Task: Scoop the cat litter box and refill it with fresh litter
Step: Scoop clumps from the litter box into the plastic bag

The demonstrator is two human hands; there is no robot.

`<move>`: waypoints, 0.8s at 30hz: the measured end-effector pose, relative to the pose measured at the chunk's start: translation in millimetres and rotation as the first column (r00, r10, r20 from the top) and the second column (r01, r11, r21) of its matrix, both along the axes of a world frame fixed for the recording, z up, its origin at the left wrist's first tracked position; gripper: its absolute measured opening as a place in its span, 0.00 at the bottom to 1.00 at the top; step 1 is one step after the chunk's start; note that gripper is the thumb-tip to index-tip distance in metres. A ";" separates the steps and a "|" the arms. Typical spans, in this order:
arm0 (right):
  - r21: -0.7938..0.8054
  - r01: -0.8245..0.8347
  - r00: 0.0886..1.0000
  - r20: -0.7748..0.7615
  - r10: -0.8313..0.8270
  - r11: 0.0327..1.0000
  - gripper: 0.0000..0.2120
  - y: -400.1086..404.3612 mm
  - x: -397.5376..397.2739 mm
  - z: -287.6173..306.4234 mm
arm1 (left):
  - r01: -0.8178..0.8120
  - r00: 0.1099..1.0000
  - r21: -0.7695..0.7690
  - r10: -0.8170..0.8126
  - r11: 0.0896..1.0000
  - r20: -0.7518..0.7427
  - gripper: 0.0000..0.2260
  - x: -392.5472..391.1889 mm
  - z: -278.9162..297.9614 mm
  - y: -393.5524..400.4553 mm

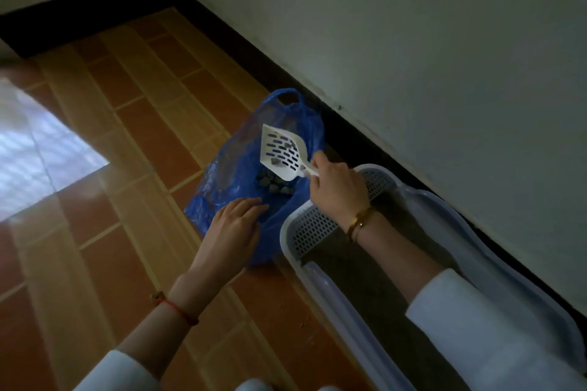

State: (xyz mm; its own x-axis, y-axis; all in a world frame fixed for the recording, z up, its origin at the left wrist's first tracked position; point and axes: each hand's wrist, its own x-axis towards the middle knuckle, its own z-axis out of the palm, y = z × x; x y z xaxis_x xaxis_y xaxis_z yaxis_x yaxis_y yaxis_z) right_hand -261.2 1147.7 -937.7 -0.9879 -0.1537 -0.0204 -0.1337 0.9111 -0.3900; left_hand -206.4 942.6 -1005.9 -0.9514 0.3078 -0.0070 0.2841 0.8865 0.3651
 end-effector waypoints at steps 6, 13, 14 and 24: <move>0.383 -0.175 0.968 -0.102 0.230 0.907 0.22 -18.9 -7.8 -16.3 | -0.020 1.000 0.016 0.019 1.000 0.005 0.17 0.5 -4.5 -4.3; 0.158 -0.057 0.985 -0.152 0.081 0.986 0.16 1.6 8.3 -12.1 | 0.015 1.000 0.046 -0.015 0.999 -0.001 0.17 2.2 -1.9 5.1; 0.023 0.012 0.994 -0.108 -0.010 1.000 0.12 10.1 15.3 -9.9 | 0.037 0.999 0.055 -0.037 0.998 -0.010 0.17 2.0 -0.1 7.9; -0.467 0.802 0.596 0.661 -0.457 0.371 0.09 102.3 159.0 -20.3 | 0.316 0.949 0.109 -0.315 0.943 -0.026 0.20 0.8 3.4 63.7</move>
